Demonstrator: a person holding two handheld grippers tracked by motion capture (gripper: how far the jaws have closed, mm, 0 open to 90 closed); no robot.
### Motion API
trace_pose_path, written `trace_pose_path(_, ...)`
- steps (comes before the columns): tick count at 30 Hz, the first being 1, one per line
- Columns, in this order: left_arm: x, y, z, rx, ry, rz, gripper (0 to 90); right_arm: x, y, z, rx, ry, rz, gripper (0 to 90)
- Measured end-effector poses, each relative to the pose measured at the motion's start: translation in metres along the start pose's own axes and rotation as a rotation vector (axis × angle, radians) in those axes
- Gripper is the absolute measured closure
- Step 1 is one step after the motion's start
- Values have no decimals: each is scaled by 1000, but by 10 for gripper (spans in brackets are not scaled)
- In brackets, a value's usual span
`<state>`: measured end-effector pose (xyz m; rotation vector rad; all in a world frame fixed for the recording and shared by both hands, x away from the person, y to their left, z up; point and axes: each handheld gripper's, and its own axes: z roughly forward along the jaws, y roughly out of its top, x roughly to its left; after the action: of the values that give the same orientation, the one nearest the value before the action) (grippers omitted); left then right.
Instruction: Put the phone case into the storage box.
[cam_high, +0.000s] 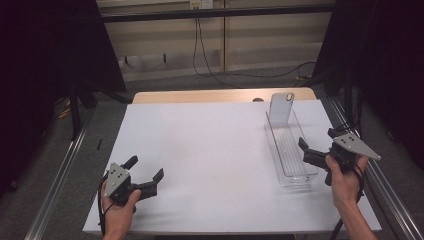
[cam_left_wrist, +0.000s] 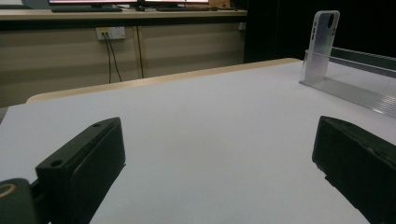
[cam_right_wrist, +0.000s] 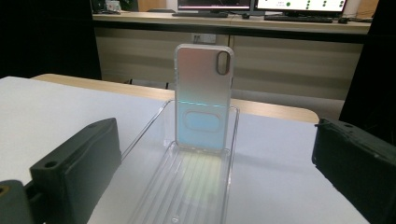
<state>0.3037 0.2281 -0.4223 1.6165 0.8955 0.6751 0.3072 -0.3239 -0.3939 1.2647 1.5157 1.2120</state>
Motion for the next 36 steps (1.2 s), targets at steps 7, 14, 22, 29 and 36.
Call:
trace_pose_path(7, 0, -2, -2, 7, 4, 0, 25, 3, -8, -11, -7, -10, -9, 14)
trace_pose_path(14, -1, -5, -7, 22, 9, 4, 24, 5, -18, -22, -9, -10, 4, 13)
trace_pose_path(22, -1, -10, -14, 46, 30, 10, 22, 10, -23, -36, -22, -36, -5, 16)
trace_pose_path(29, 0, -9, -17, 14, 59, -8, 23, 17, -31, -50, -10, -19, -30, 14)
trace_pose_path(36, 3, -9, -23, 12, 68, -15, 22, 21, -37, -61, -3, -23, -48, 12)
